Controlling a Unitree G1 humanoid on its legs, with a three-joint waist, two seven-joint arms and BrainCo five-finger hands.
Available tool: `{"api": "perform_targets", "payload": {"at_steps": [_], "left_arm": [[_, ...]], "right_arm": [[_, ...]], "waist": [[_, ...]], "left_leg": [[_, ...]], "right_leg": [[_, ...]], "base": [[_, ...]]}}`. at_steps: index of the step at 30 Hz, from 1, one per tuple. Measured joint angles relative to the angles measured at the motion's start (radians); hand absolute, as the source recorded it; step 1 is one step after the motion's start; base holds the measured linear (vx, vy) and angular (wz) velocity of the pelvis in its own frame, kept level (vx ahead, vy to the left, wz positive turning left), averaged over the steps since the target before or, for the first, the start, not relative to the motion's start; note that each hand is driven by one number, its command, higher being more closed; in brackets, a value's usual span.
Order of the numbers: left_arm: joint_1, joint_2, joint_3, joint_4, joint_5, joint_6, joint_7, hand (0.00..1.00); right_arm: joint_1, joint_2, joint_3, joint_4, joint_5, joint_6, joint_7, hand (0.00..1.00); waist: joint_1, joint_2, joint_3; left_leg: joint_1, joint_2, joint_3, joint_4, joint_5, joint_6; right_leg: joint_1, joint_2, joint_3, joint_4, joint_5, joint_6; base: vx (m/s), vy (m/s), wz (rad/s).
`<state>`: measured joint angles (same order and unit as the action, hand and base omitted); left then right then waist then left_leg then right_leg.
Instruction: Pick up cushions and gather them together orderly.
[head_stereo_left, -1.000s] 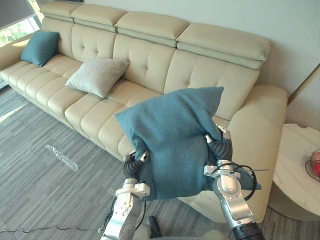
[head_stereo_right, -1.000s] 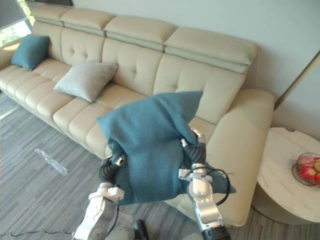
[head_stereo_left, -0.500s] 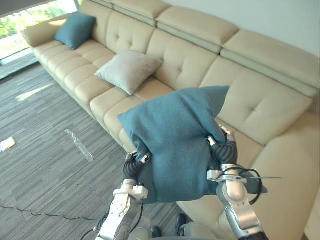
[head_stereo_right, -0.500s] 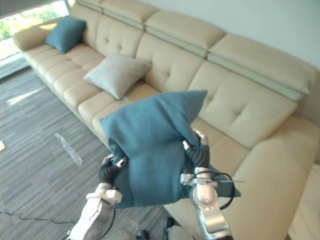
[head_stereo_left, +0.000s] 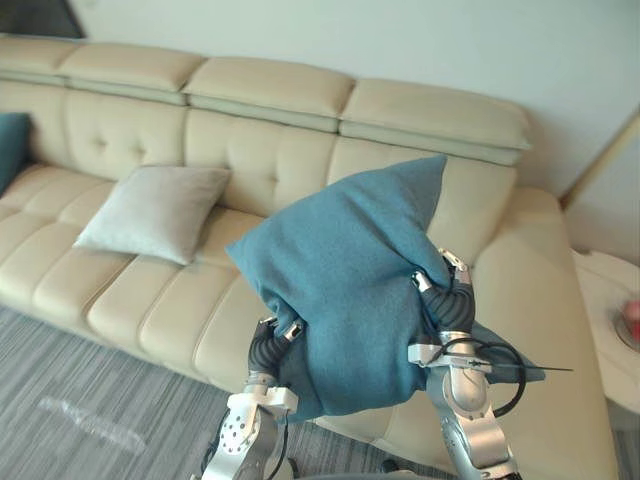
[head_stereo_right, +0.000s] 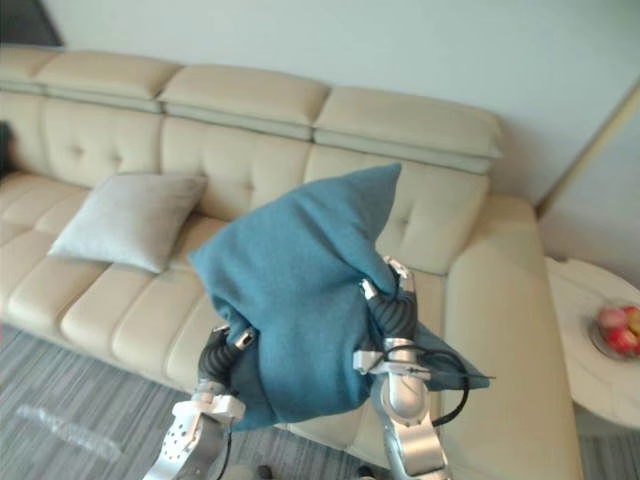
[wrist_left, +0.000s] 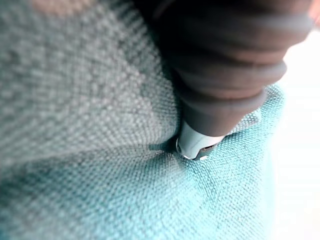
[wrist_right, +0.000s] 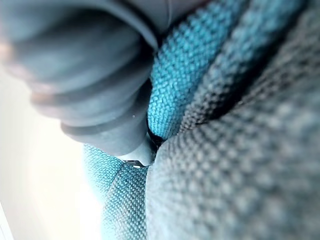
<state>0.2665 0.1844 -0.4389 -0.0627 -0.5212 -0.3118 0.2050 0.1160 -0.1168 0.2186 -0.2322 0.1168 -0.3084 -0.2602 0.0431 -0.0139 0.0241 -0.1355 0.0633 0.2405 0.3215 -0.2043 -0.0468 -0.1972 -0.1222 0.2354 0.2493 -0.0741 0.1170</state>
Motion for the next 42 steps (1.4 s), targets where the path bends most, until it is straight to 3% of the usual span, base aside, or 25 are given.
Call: {"api": "perform_targets", "payload": {"at_steps": [1,4,5,7,11,14,15,18,19,20,22,23,24,26,27,28,30,40,42], "left_arm": [[0.0,0.0,0.0,0.0,0.0,-0.001,0.0,1.0],[0.0,0.001,0.001,0.006,0.001,-0.003,0.007,1.0],[0.0,0.001,0.001,0.007,0.001,-0.003,0.007,1.0],[0.0,0.0,0.002,0.009,0.002,0.003,0.007,1.0],[0.001,0.0,-0.001,0.022,0.013,0.035,0.007,1.0],[0.005,0.0,-0.001,0.021,0.02,0.04,0.006,1.0],[0.005,-0.001,-0.001,0.01,0.02,0.04,0.004,1.0],[0.005,-0.005,0.0,-0.019,0.03,0.039,0.003,1.0],[0.005,-0.005,0.001,-0.025,0.036,0.039,0.003,1.0],[0.004,-0.005,0.002,-0.027,0.048,0.039,0.003,1.0],[0.006,-0.008,-0.002,-0.027,0.049,0.046,0.001,1.0],[0.01,-0.014,-0.002,-0.025,0.05,0.046,0.0,1.0],[0.012,-0.009,-0.002,-0.024,0.05,0.045,0.001,1.0],[0.007,-0.012,-0.005,-0.024,0.05,0.044,0.001,1.0],[0.008,-0.011,-0.011,-0.024,0.05,0.044,0.001,1.0],[0.013,-0.012,-0.018,-0.024,0.05,0.048,0.001,1.0],[0.012,-0.012,-0.019,-0.024,0.05,0.048,0.001,1.0],[-0.023,-0.017,-0.021,-0.025,0.096,0.047,0.013,1.0],[-0.089,-0.026,0.002,-0.027,0.133,0.047,0.051,1.0]], "right_arm": [[0.0,0.0,0.0,0.001,0.0,0.0,0.001,1.0],[-0.028,-0.001,0.0,0.04,0.0,0.0,0.001,1.0],[-0.035,-0.001,0.0,0.05,0.0,0.0,0.002,1.0],[-0.045,-0.005,0.0,0.081,0.001,-0.001,0.002,1.0],[0.004,-0.037,-0.002,0.121,0.003,0.003,0.002,1.0],[0.04,-0.04,-0.002,0.095,0.003,0.003,0.002,1.0],[0.073,-0.04,-0.002,0.038,0.003,0.003,0.003,1.0],[0.079,-0.041,-0.003,0.001,0.003,-0.007,0.003,1.0],[0.078,-0.04,-0.006,0.001,0.004,-0.009,0.003,1.0],[0.077,-0.04,-0.011,0.001,0.005,-0.01,0.003,1.0],[0.08,-0.042,-0.017,0.004,0.005,-0.009,0.003,1.0],[0.08,-0.043,-0.017,0.008,0.005,-0.009,0.003,1.0],[0.084,-0.034,-0.017,0.013,0.004,-0.006,0.003,1.0],[0.075,-0.041,-0.02,0.012,0.003,-0.006,0.003,1.0],[0.08,-0.04,-0.023,0.013,0.003,-0.005,0.003,1.0],[0.091,-0.042,-0.025,0.012,0.003,-0.003,0.003,1.0],[0.092,-0.041,-0.028,0.012,0.003,-0.003,0.003,1.0],[0.073,-0.04,-0.05,0.015,0.003,-0.003,-0.001,1.0],[-0.002,-0.037,-0.05,0.04,0.002,-0.005,-0.024,1.0]], "waist": [[0.001,0.0,0.0],[-0.002,-0.002,-0.004],[-0.004,-0.003,-0.005],[-0.01,-0.002,-0.004],[-0.042,0.005,-0.002],[-0.035,0.012,0.005],[-0.018,0.016,0.009],[0.002,0.029,0.008],[0.002,0.023,0.008],[0.005,0.008,0.016],[-0.001,0.016,0.016],[-0.006,0.032,0.01],[-0.005,0.019,0.004],[-0.005,0.022,0.009],[-0.012,0.01,0.013],[-0.007,0.013,0.015],[-0.007,0.018,0.011],[0.003,0.017,0.005],[0.015,0.006,0.012]], "left_leg": [[0.006,0.002,0.016,-0.008,0.0,0.0],[0.051,0.019,0.117,-0.077,0.001,0.002],[0.051,0.022,0.129,-0.077,0.001,0.002],[0.046,0.028,0.132,-0.084,0.002,0.0],[0.061,0.047,0.068,-0.087,0.015,-0.015],[0.06,0.081,0.036,-0.01,0.001,-0.037],[0.01,0.1,0.002,0.113,-0.006,-0.047],[-0.069,0.109,-0.069,0.25,0.011,-0.055],[-0.081,0.104,-0.083,0.256,0.023,-0.054],[-0.089,0.096,-0.087,0.239,0.01,-0.031],[-0.036,0.096,-0.095,0.039,-0.008,-0.013],[-0.007,0.09,-0.114,-0.054,0.024,-0.068],[0.006,0.056,-0.115,-0.091,0.032,-0.056],[0.0,0.051,-0.099,-0.113,0.055,-0.029],[0.007,0.034,-0.09,-0.106,0.061,-0.033],[0.027,0.019,-0.081,-0.109,0.061,-0.032],[0.037,0.011,-0.077,-0.124,0.061,-0.032],[0.005,0.001,-0.116,-0.165,0.074,-0.032],[-0.047,0.005,-0.127,-0.158,0.086,-0.034]], "right_leg": [[-0.011,0.0,-0.017,0.005,0.009,0.001],[-0.027,-0.004,-0.272,-0.073,0.067,-0.075],[-0.026,-0.003,-0.287,-0.095,0.08,-0.072],[-0.011,0.013,-0.283,-0.173,0.133,-0.063],[0.046,0.028,-0.32,-0.22,0.139,-0.07],[0.084,0.046,-0.34,-0.218,0.098,-0.08],[0.095,0.055,-0.339,-0.217,0.091,-0.083],[0.097,0.069,-0.315,-0.241,0.1,-0.096],[0.098,0.062,-0.303,-0.25,0.106,-0.105],[0.094,0.051,-0.293,-0.255,0.113,-0.114],[0.089,0.049,-0.283,-0.257,0.13,-0.102],[0.086,0.056,-0.278,-0.273,0.138,-0.088],[0.097,0.045,-0.254,-0.323,0.141,-0.081],[0.092,0.033,-0.235,-0.328,0.149,-0.074],[0.093,0.021,-0.223,-0.32,0.171,-0.07],[0.096,0.004,-0.218,-0.301,0.183,-0.033],[0.093,-0.002,-0.216,-0.294,0.176,-0.026],[0.081,-0.003,-0.256,-0.337,0.183,-0.026],[0.039,-0.002,-0.27,-0.336,0.194,-0.035]], "base": [[0.02,0.11,-1.47],[0.0,0.038,-1.15],[-0.01,-0.039,-1.11],[0.0,-0.078,-0.66],[0.0,-0.089,0.2],[-0.04,-0.106,0.28],[-0.09,-0.085,0.06],[-0.05,-0.037,-0.23],[0.01,0.014,-0.2],[0.01,0.071,-0.17],[-0.03,0.092,-0.15],[-0.02,0.122,-0.31],[0.0,0.135,-0.33],[0.06,0.113,-0.13],[0.1,0.127,-0.04],[0.08,0.117,-0.08],[0.07,0.056,-0.11],[0.04,-0.018,0.09],[-0.06,-0.043,0.21]]}}
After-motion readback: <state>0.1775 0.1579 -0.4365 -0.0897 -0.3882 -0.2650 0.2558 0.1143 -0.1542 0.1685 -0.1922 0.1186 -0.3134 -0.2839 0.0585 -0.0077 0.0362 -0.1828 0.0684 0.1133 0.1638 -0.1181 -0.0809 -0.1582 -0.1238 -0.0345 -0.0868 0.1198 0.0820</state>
